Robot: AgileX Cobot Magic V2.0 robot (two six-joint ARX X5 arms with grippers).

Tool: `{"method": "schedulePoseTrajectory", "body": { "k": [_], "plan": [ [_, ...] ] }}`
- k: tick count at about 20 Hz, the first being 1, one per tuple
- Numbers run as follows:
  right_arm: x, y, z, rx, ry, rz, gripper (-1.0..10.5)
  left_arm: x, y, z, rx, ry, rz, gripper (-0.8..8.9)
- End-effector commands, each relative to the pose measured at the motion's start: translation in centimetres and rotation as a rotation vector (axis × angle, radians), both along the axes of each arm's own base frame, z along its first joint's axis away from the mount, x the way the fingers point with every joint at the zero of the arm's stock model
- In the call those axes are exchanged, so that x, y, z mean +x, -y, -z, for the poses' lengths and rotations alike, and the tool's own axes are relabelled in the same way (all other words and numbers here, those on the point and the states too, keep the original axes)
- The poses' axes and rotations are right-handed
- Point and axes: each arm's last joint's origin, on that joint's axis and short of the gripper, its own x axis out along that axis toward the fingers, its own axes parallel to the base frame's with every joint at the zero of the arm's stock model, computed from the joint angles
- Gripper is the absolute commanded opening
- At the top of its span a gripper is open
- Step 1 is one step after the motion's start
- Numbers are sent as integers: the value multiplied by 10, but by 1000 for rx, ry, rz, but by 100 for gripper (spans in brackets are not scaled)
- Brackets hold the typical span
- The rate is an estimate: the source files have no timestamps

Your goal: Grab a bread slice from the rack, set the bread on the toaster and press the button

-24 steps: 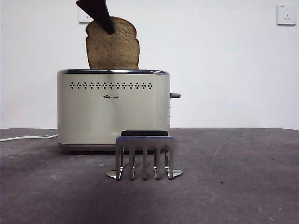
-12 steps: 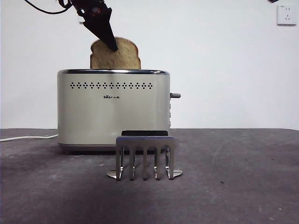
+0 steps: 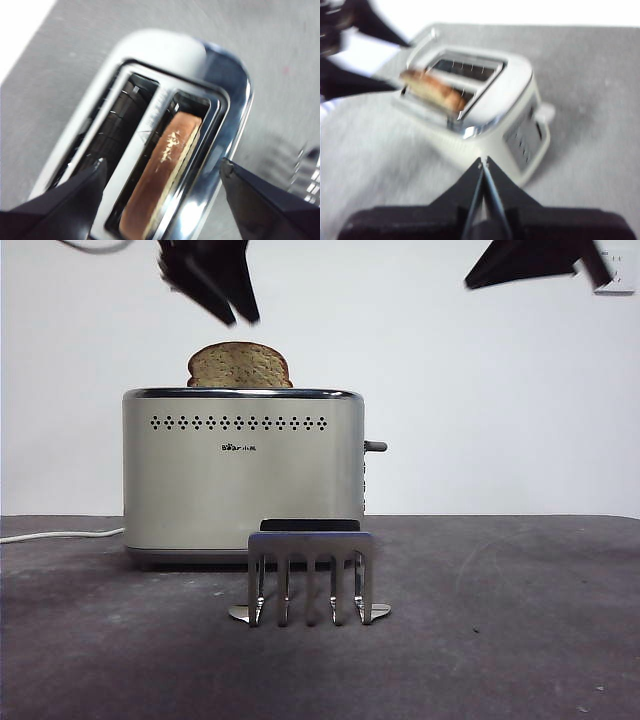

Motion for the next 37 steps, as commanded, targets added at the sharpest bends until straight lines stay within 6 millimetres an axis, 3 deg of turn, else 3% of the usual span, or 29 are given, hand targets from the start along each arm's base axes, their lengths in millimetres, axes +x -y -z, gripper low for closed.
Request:
{"method": "schedulePoseTrajectory", "body": {
  "k": [1,7,16,23,37],
  "plan": [
    [23,-6,13,74,-32,26,-12,-22,-9,-22,-111,-29,-108,377],
    [77,-22,50,181,-98,5,-12,-80,-31,-64,-236,-61,-182,377],
    [130,-43,76,183,-174,-8,-12,-130,-50,-89,-298,-54,-154,377],
    [147,-57,100,160,-210,-1,-12,-143,-55,-94,-312,-64,-169,377],
    [153,-66,157,12,-315,20,-12,-145,-56,-92,-302,-84,-172,377]
  ]
}}
